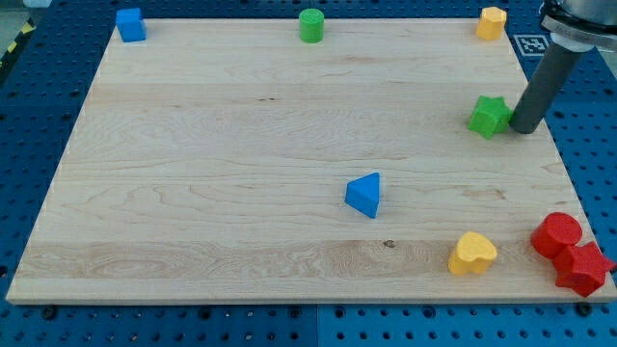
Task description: Place the green star left to the blue triangle
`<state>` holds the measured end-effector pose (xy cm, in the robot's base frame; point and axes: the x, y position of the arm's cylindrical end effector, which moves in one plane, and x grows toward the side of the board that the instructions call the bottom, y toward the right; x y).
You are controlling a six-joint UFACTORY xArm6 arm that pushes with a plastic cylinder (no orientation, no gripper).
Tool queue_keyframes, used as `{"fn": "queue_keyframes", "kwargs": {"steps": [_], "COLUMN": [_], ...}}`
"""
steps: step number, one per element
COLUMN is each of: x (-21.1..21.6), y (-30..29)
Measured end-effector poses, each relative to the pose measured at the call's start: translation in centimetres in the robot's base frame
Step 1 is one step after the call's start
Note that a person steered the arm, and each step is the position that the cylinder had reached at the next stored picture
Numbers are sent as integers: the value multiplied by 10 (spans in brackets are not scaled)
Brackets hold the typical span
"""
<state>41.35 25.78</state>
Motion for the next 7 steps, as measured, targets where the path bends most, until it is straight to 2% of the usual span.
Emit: {"fn": "queue_keyframes", "kwargs": {"steps": [5, 7], "x": [0, 0], "y": [-48, -90]}}
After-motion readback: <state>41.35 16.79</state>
